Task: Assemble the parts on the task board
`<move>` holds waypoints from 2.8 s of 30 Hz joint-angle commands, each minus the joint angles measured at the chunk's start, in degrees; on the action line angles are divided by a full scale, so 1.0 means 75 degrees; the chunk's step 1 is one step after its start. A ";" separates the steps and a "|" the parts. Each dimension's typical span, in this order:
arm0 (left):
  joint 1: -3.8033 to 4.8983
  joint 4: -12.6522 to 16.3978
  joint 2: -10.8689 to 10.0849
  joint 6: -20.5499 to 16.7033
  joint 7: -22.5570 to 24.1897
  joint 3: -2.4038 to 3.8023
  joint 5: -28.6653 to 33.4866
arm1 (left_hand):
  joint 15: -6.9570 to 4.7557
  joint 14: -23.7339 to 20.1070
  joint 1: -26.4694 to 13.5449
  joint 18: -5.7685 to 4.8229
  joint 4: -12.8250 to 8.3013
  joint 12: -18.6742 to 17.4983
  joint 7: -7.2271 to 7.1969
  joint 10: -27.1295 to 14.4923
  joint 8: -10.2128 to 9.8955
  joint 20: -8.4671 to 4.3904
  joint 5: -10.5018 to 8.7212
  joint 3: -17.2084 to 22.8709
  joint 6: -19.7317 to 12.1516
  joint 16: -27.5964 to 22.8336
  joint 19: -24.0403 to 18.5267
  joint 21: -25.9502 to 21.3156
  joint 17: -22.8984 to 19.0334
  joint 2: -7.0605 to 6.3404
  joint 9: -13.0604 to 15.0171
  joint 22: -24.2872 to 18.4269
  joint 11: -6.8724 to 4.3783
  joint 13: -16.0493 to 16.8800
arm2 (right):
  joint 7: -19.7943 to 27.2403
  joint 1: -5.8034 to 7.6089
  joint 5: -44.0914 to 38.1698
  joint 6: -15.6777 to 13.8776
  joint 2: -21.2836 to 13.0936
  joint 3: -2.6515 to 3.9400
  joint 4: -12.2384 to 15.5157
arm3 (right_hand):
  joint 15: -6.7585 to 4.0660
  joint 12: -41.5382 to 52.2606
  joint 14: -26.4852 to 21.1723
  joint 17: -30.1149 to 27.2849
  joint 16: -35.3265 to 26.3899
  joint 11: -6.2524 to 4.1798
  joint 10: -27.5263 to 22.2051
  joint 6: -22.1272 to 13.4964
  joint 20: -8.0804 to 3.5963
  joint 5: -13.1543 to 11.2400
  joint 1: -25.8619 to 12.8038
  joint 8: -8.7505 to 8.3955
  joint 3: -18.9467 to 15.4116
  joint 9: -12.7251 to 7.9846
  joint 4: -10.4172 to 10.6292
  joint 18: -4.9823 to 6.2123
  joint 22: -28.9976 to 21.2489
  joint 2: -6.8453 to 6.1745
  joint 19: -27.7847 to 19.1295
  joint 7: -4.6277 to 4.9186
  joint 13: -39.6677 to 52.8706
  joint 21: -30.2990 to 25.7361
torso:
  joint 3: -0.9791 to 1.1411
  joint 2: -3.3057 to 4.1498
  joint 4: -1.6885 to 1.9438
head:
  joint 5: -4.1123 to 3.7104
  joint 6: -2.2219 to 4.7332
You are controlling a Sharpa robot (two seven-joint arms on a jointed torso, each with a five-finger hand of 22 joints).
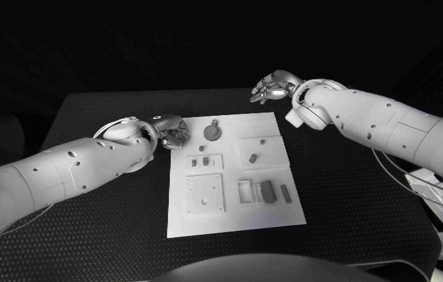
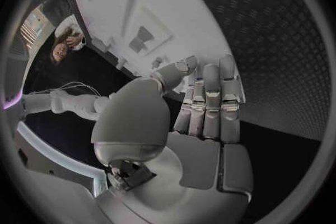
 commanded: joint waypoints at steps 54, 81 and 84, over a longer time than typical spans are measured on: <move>0.0469 0.1143 -0.1384 -0.0086 0.2224 0.0175 0.8843 | 0.0735 -0.0930 -0.1262 -0.0100 -0.0053 0.0297 0.0016 -0.0328 0.0299 0.0705 -0.0127 -0.1119 -0.0332 -0.3688 -0.1893 -0.1017 -0.0903 0.0270 0.0091 -0.1868 0.0193 0.0008 | -0.0144 -0.0768 -0.6903 0.0099 -0.1151 -0.0793 0.2150 | -0.1051 -0.2560 0.2529 0.1049 0.0204 -0.0329 0.2242 0.0952 -0.0122 -0.0029 0.0351 0.0325 0.0179 -0.0060 -0.0176 0.0951 -0.0455 -0.0054 0.2941 -0.0264 -0.0782 -0.0190 | -0.0046 -0.0013 0.0047 | 0.0066 0.0390; 0.0470 0.1147 -0.1457 -0.0046 0.2050 0.0175 0.8843 | 0.0767 -0.0897 -0.1251 -0.0059 -0.0055 0.0276 0.0052 -0.0400 0.0269 0.0740 -0.0124 -0.1138 -0.0418 -0.3792 -0.1891 -0.1012 -0.0803 0.0243 0.0068 -0.1946 0.0224 -0.0019 | -0.0300 -0.0864 -0.7260 0.0400 -0.1002 -0.0885 0.1845 | -0.1157 -0.2960 0.2747 0.1533 -0.0017 -0.0486 0.2918 0.1482 -0.0188 -0.0029 0.0892 0.0468 0.1144 -0.0081 -0.0219 0.0951 -0.0270 0.0240 0.3167 -0.0462 -0.0699 -0.0339 | -0.0031 -0.0024 0.0029 | 0.0067 0.0257; 0.0470 0.1147 -0.1459 -0.0042 0.2044 0.0175 0.8843 | 0.0767 -0.0897 -0.1248 -0.0058 -0.0056 0.0276 0.0052 -0.0402 0.0269 0.0741 -0.0124 -0.1137 -0.0419 -0.3796 -0.1891 -0.1012 -0.0800 0.0242 0.0068 -0.1949 0.0225 -0.0019 | -0.0328 -0.0871 -0.7292 0.0390 -0.1016 -0.0894 0.1883 | -0.1158 -0.2989 0.2746 0.1563 -0.0028 -0.0485 0.2929 0.1489 -0.0191 -0.0029 0.0956 0.0462 0.1150 -0.0088 -0.0222 0.0951 -0.0257 0.0164 0.3169 -0.0465 -0.0700 -0.0351 | -0.0029 -0.0023 0.0024 | 0.0064 0.0257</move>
